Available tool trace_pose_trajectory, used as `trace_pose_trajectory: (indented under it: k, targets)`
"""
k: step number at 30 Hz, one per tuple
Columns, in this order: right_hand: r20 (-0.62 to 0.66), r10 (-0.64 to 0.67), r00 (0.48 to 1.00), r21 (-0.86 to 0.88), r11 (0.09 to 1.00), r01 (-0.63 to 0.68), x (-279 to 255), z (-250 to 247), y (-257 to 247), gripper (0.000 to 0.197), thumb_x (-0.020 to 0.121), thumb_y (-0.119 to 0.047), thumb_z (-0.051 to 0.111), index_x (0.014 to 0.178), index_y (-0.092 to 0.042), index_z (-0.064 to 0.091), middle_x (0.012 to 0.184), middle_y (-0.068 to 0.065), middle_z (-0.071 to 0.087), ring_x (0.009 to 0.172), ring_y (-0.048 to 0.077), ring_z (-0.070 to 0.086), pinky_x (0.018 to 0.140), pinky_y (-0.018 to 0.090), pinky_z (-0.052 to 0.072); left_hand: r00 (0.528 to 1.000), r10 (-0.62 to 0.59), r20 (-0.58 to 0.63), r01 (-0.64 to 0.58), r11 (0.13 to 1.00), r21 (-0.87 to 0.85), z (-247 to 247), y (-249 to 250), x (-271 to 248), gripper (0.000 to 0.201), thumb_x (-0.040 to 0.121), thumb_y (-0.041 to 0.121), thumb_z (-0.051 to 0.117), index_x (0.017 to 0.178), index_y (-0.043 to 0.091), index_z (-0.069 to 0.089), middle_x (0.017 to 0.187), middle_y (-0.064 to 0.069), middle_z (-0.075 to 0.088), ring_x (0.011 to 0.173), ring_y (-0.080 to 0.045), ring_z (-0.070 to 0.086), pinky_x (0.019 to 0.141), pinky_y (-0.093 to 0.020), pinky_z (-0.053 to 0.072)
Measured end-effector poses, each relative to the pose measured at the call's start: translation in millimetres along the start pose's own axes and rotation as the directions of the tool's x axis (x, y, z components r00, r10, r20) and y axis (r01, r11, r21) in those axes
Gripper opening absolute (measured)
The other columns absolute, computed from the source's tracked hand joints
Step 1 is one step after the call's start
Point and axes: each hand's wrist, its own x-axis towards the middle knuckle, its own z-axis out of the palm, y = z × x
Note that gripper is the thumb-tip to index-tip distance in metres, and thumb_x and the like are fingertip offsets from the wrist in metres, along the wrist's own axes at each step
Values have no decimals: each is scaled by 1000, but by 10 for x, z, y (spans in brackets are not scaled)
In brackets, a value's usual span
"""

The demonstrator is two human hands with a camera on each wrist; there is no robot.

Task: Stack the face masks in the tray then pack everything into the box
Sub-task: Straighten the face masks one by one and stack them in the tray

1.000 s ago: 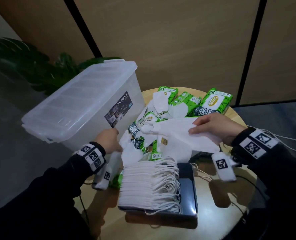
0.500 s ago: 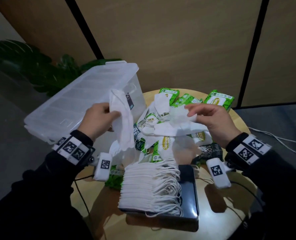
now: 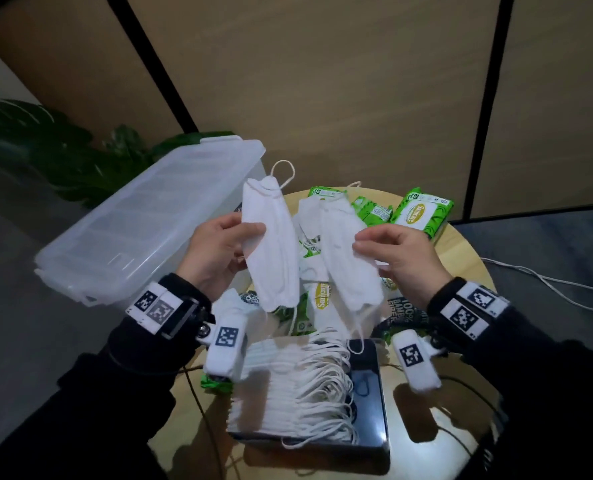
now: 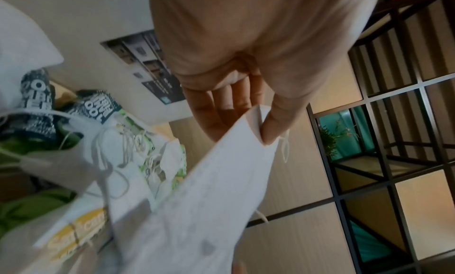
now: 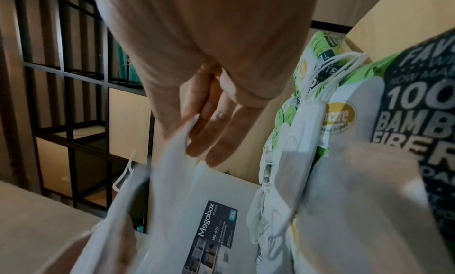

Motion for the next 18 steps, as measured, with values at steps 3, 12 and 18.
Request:
trace_pose_trajectory:
  k: [3, 12, 18]
  targets:
    - [-40, 68, 997, 74, 995, -65, 27, 2, 0, 43, 77, 10, 79, 107, -15, 62, 92, 11, 75, 78, 30, 72, 70, 39, 60, 998, -27, 57, 29, 999, -25, 146, -40, -41, 27, 88, 6, 72, 115, 0, 70, 100, -11, 78, 74, -21, 71, 68, -31, 52]
    - [-78, 245, 966, 137, 963, -233, 29, -31, -36, 6, 95, -7, 68, 97, -6, 73, 97, 15, 79, 70, 21, 74, 59, 29, 58, 993, -69, 98, 74, 996, -54, 420, -122, -109, 9, 91, 10, 73, 98, 10, 68, 86, -4, 76, 61, -13, 66, 53, -23, 51]
    - [-101, 206, 973, 118, 974, -194, 22, -44, -9, 14, 95, -11, 71, 107, -5, 75, 84, 6, 77, 58, 13, 70, 42, 19, 47, 971, -109, 212, 122, 991, -47, 549, -178, -189, 20, 89, 6, 71, 109, 6, 71, 92, -5, 78, 66, -13, 70, 59, -25, 58]
